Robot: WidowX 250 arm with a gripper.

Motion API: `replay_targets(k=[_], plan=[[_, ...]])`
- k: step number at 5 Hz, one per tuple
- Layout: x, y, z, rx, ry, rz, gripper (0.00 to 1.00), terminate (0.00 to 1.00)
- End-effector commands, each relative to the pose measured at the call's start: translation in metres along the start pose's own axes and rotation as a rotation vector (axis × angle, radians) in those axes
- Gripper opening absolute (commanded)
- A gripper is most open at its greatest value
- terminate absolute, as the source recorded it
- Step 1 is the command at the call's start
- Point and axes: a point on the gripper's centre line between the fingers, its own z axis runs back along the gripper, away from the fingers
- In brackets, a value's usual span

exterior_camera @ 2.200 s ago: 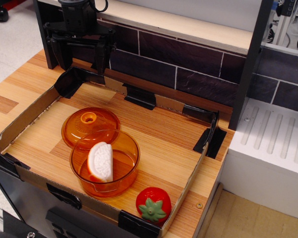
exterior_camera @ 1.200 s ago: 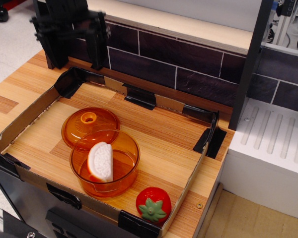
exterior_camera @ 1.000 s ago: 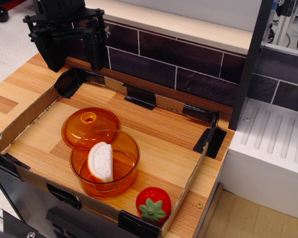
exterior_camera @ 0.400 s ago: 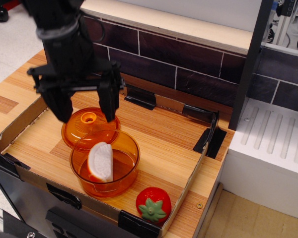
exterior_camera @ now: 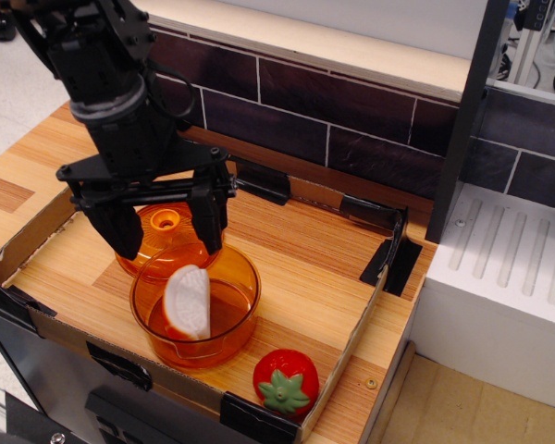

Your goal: Take sushi out of pot

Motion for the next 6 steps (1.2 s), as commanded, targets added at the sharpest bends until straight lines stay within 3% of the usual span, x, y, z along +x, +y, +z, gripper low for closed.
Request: replay_targets(k=[1,3,6], plan=[[-0.004,-0.012,-0.012,0.010,0.037,0.034,1.00,0.00],[-0.009,-0.010,-0.027,0.087,0.011,0.027,1.00,0.00],[-0.008,-0.007,-0.039,0.129,0.013,0.037,1.00,0.00]])
